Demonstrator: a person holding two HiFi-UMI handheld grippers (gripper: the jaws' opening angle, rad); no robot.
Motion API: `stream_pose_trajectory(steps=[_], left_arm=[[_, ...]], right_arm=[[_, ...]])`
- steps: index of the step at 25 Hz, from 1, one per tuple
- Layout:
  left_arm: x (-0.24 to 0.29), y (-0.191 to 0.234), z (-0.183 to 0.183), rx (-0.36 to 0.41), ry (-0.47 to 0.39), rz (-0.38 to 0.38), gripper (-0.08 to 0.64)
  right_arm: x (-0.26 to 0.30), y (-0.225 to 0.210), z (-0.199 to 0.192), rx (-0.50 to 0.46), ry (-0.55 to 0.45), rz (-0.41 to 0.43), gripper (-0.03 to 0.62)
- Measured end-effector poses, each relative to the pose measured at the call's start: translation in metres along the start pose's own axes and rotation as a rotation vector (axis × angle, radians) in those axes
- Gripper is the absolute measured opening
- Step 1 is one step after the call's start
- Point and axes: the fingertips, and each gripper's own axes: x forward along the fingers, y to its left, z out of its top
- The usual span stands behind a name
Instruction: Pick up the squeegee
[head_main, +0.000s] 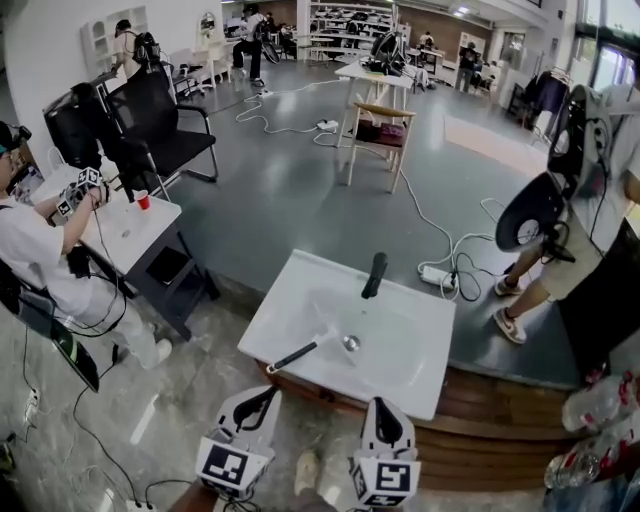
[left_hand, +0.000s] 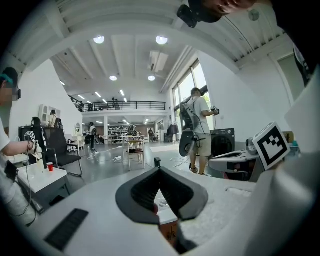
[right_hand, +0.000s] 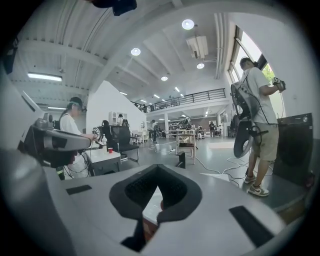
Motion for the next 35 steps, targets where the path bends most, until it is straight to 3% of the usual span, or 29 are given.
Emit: stream_pose_trajectory(steps=[20, 25, 32, 35], left_arm=[[0.084, 0.028, 0.009, 0.010, 0.027, -0.037, 0.002], [0.111, 0.037, 0.008, 0.011, 0.028, -0.082, 0.002], [0.157, 0.060, -0.001, 0.026, 0.059, -0.201, 0.002], [0.179, 0.065, -0.007, 0.031, 0.088, -0.243, 0.002]], right_arm=[[0.070, -0.022, 0.004, 0.025, 0.016, -0.012, -0.002], [0.086, -0.029, -0.001, 0.034, 0.026, -0.052, -0.002], [0.119, -0.032, -0.007, 0.058, 0.042, -0.162, -0.002], [0.129, -0.038, -0.017, 0.078, 0.101, -0.204, -0.002]])
